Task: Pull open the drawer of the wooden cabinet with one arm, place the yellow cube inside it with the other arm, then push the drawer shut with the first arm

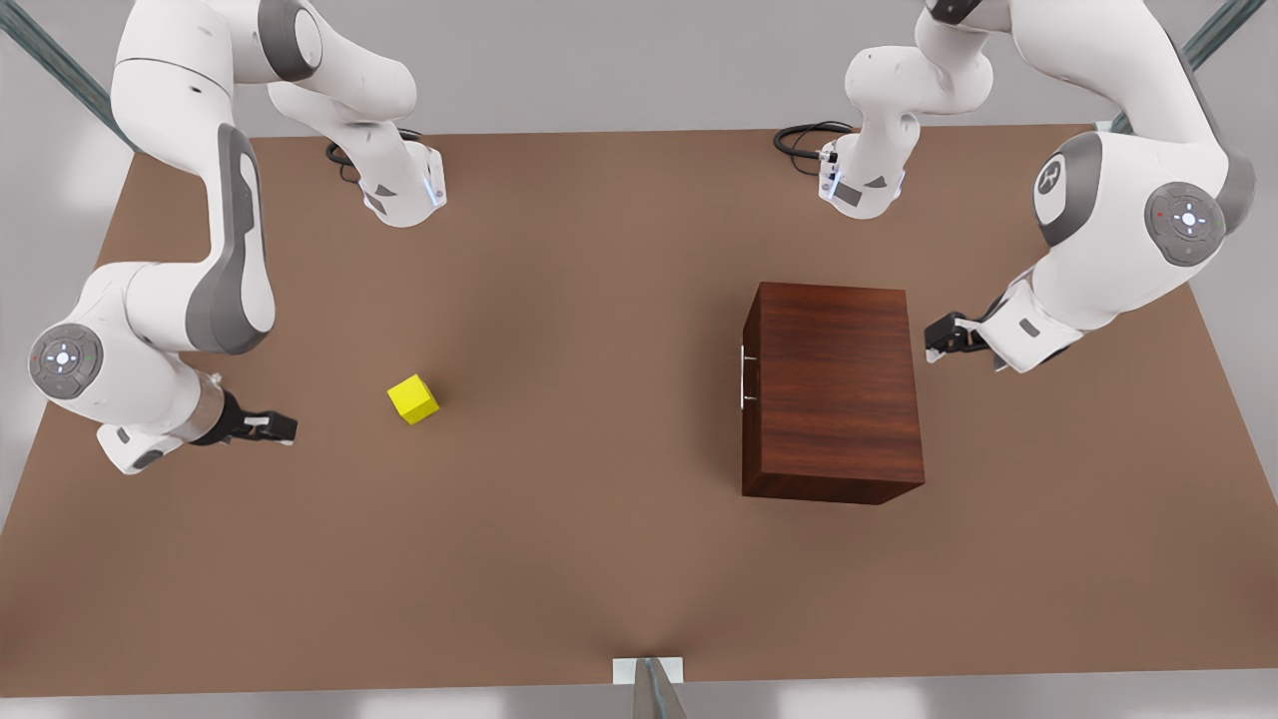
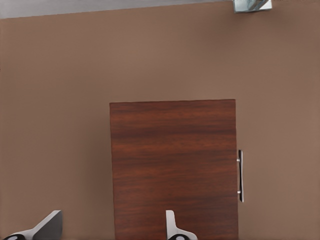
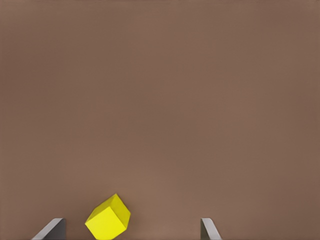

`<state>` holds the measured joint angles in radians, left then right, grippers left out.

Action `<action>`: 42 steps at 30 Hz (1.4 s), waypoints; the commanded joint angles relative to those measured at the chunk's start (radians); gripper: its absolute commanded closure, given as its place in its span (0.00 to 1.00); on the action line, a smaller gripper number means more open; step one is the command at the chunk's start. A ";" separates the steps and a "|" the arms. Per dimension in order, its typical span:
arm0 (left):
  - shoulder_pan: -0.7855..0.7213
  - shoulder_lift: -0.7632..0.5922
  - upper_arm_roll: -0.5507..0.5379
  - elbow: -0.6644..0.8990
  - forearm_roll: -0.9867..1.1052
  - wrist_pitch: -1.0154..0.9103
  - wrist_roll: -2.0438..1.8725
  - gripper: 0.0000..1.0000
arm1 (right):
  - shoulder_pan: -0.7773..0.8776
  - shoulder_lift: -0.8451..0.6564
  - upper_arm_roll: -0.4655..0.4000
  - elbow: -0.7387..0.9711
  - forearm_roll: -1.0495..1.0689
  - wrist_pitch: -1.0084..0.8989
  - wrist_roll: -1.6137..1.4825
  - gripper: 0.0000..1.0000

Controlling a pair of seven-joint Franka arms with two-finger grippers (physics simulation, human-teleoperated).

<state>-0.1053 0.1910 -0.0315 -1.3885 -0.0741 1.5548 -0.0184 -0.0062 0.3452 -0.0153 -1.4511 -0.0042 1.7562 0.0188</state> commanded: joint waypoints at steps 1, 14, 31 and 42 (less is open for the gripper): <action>0.001 -0.001 0.001 0.000 0.004 0.008 -0.051 0.00 | 0.000 0.001 0.000 0.001 0.000 0.023 0.012 0.00; -0.656 0.160 0.001 -0.018 0.249 0.123 -0.670 0.00 | -0.005 0.024 -0.003 -0.005 0.027 0.091 0.958 0.00; -0.590 0.352 0.015 -0.118 0.413 0.312 -0.706 0.00 | -0.014 0.075 0.000 0.020 0.061 0.120 1.198 0.00; -0.600 0.324 0.013 -0.219 0.432 0.367 -0.775 0.00 | -0.011 0.075 0.000 0.018 0.056 0.120 1.196 0.00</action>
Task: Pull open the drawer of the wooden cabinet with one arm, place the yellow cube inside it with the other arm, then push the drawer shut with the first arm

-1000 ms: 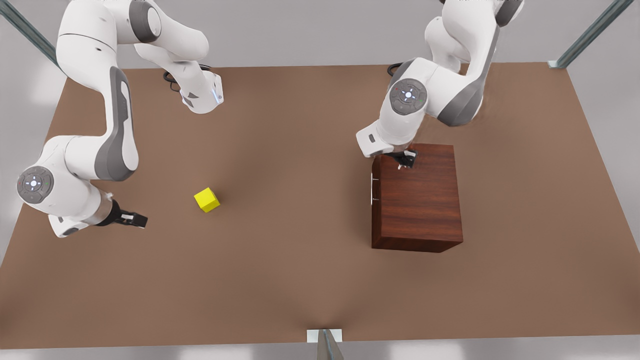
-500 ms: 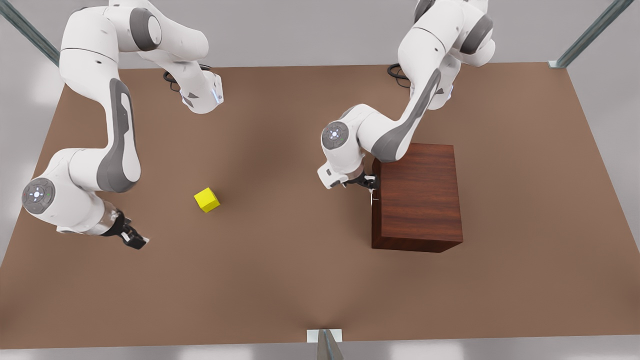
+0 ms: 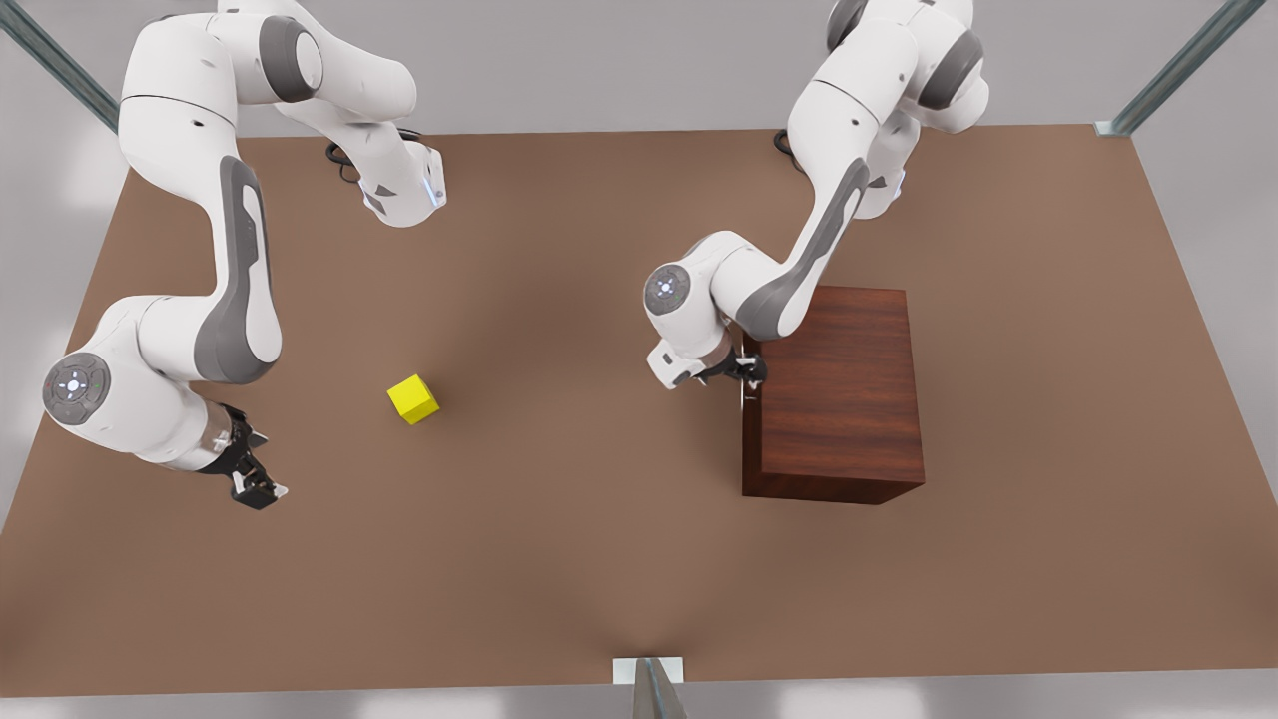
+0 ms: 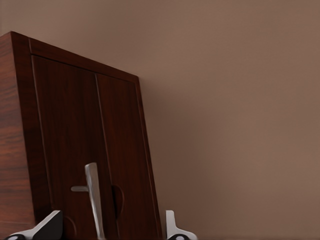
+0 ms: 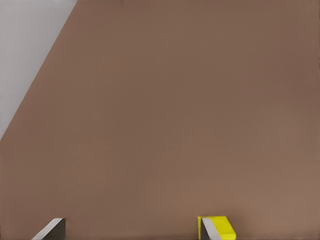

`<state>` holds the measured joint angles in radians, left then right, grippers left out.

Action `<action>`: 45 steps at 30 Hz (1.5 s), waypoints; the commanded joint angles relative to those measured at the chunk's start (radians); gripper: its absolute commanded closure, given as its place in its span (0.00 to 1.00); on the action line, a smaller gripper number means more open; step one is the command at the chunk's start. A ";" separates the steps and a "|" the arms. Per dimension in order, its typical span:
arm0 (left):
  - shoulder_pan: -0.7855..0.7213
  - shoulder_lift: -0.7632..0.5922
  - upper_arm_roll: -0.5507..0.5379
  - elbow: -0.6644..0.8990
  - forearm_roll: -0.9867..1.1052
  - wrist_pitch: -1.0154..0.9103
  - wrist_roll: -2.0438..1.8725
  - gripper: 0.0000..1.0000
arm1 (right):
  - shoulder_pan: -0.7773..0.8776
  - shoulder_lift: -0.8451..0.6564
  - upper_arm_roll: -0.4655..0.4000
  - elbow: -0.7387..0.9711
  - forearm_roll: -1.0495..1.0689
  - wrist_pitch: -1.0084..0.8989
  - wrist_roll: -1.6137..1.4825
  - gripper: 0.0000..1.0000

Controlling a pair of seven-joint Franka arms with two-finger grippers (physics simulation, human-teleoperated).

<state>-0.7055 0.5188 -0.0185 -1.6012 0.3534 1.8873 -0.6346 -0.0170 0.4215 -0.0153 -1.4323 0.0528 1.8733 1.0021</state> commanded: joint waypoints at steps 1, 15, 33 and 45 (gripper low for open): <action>0.000 -0.003 0.000 -0.014 0.004 0.041 -0.162 0.00 | 0.000 -0.001 0.000 0.000 -0.001 0.003 0.213 0.00; -0.014 0.021 -0.005 -0.039 0.007 0.135 -0.261 0.00 | 0.008 0.002 0.002 -0.004 -0.002 0.003 0.210 0.00; -0.080 0.040 -0.006 -0.003 0.004 0.165 -0.366 0.00 | 0.022 0.011 0.002 -0.042 -0.031 -0.003 0.153 0.00; -0.104 0.066 -0.008 0.035 0.001 0.165 -0.401 0.00 | 0.022 0.010 0.002 -0.043 -0.033 0.000 0.153 0.00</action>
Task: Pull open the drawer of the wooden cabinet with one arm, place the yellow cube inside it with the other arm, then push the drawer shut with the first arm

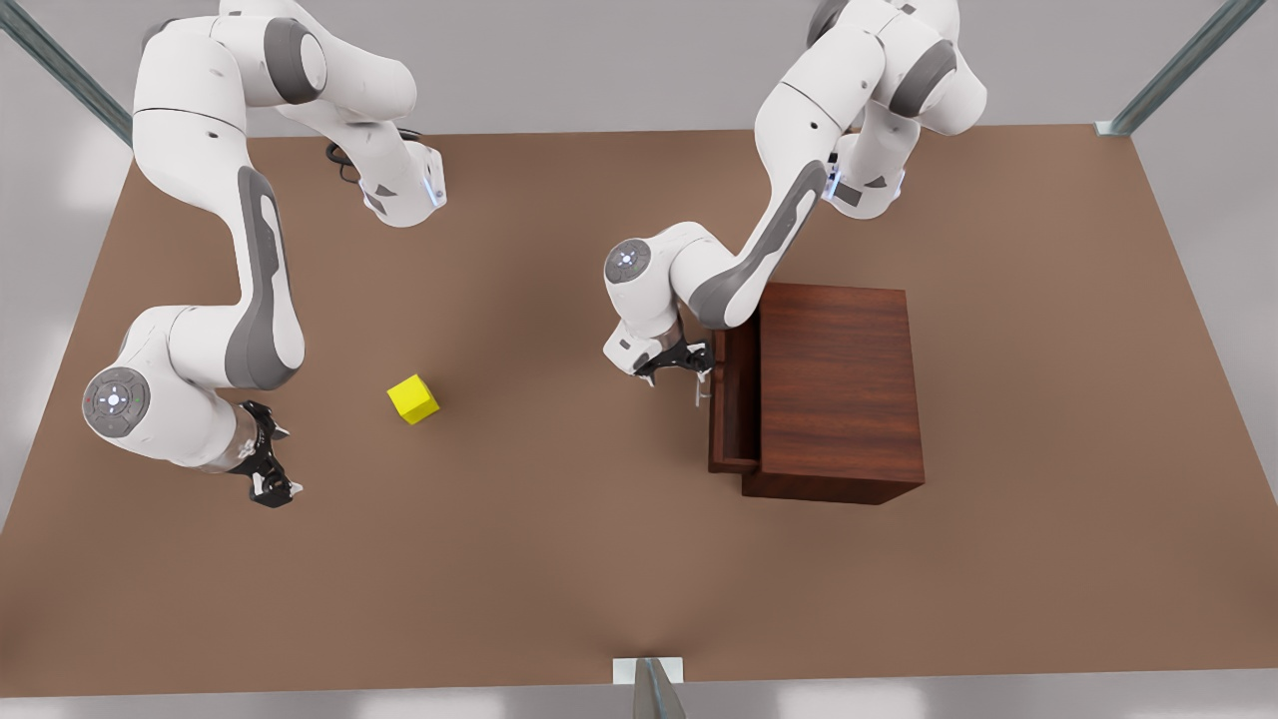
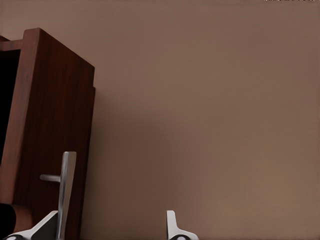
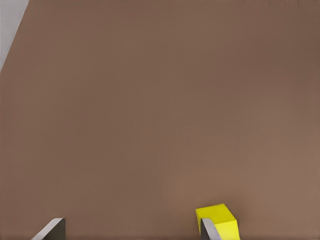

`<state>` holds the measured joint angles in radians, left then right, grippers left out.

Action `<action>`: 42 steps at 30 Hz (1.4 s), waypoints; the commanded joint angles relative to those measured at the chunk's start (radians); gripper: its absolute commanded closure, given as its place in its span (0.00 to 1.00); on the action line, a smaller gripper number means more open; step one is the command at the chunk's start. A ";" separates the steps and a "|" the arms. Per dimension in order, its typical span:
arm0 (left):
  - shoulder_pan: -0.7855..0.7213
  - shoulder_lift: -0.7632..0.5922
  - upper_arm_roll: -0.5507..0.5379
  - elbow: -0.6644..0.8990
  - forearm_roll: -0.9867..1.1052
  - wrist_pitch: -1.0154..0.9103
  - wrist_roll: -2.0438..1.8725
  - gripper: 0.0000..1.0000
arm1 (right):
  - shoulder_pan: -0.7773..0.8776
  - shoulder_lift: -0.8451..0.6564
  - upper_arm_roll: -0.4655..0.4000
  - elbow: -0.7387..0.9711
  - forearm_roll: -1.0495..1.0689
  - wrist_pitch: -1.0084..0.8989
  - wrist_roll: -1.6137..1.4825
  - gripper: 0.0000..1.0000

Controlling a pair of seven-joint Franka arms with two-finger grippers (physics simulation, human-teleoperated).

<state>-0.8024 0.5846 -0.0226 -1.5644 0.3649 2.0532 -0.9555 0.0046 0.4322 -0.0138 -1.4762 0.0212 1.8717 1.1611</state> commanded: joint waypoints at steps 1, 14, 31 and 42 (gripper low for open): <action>-0.009 0.000 -0.003 -0.002 -0.015 -0.001 -0.080 0.00 | 0.000 -0.001 0.000 0.001 -0.001 0.000 -0.006 0.00; -0.031 0.031 -0.005 0.035 -0.024 0.001 -0.135 0.00 | 0.000 0.000 0.000 0.001 -0.001 0.001 -0.004 0.00; -0.066 -0.017 -0.005 0.150 -0.037 -0.244 0.021 0.00 | 0.014 0.003 0.002 0.002 -0.004 0.010 -0.006 0.00; 0.433 -0.401 0.260 -0.030 -0.425 -0.380 1.078 0.00 | 0.038 -0.309 0.015 -0.588 -0.053 0.359 -0.070 0.00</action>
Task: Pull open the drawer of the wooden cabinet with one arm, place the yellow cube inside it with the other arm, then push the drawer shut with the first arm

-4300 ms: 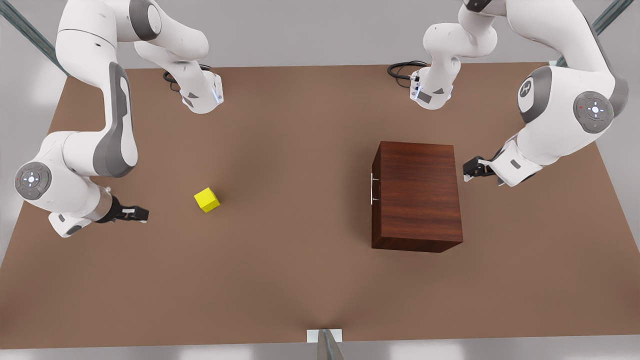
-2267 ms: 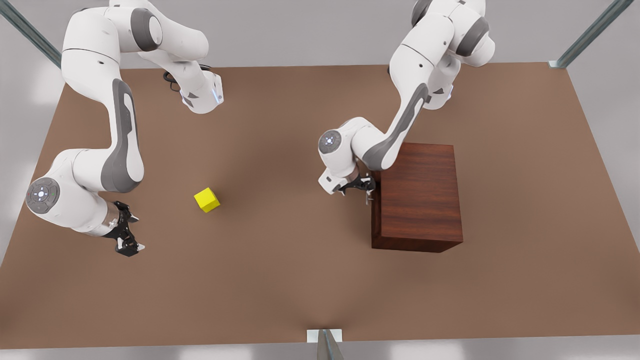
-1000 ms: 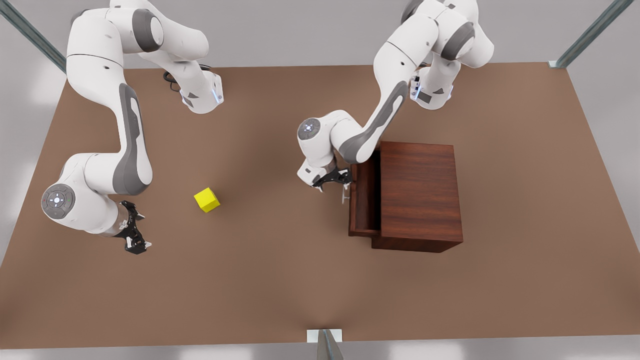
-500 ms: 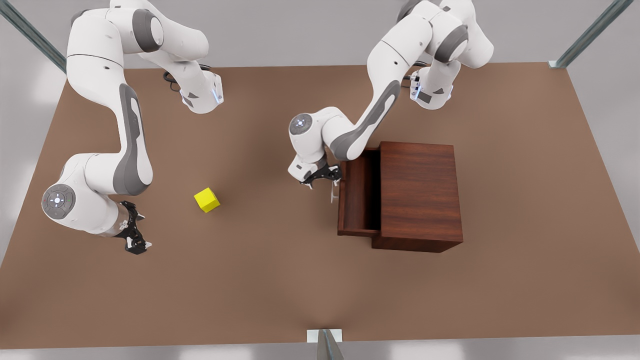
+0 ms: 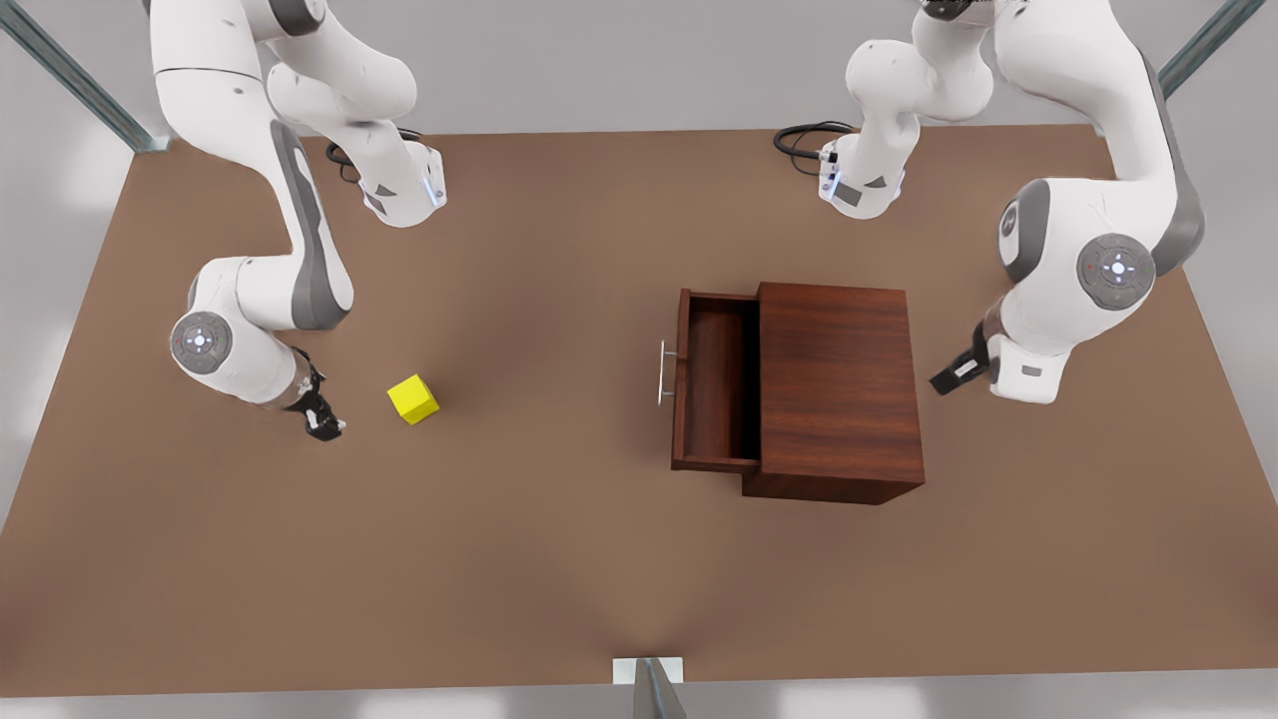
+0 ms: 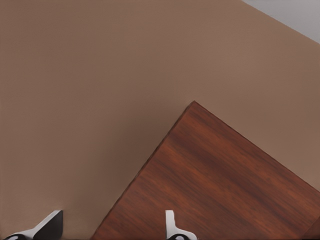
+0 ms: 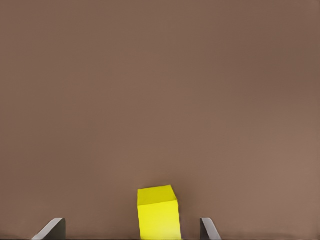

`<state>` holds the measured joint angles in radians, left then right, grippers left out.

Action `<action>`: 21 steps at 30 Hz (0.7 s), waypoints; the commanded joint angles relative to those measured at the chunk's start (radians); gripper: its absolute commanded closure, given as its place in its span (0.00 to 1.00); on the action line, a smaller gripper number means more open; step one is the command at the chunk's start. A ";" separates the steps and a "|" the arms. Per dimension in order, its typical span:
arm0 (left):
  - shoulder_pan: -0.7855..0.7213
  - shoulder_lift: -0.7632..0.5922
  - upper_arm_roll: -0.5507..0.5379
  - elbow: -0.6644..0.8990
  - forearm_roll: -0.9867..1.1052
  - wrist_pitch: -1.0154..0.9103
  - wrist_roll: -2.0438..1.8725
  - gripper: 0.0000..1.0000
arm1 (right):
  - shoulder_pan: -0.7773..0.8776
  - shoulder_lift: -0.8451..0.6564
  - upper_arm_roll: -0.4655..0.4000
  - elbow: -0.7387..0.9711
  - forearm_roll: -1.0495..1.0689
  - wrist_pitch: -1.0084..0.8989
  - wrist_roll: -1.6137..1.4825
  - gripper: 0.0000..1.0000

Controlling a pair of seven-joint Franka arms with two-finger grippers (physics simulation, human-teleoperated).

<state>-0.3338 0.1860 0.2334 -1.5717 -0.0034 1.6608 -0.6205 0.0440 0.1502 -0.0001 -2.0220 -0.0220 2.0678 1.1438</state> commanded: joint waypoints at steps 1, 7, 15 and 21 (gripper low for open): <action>-0.021 0.042 0.000 0.074 -0.064 -0.016 0.713 0.00 | -0.001 -0.034 0.002 -0.087 -0.012 0.212 -0.053 0.00; 0.203 0.066 -0.141 0.075 -0.102 -0.052 0.720 0.00 | 0.020 0.017 0.032 -0.158 -0.012 0.344 -0.053 0.00; 0.194 0.033 -0.115 0.145 -0.046 -0.102 0.703 0.00 | 0.025 0.114 0.045 -0.188 -0.092 0.423 -0.085 0.00; 0.188 0.035 -0.114 0.147 -0.044 -0.101 0.703 0.00 | 0.025 0.107 0.048 -0.230 -0.092 0.422 -0.156 0.00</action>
<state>-0.1429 0.2219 0.1206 -1.4258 -0.0499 1.5685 -0.1316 0.0689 0.2587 0.0467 -2.2516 -0.1097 2.4689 1.0843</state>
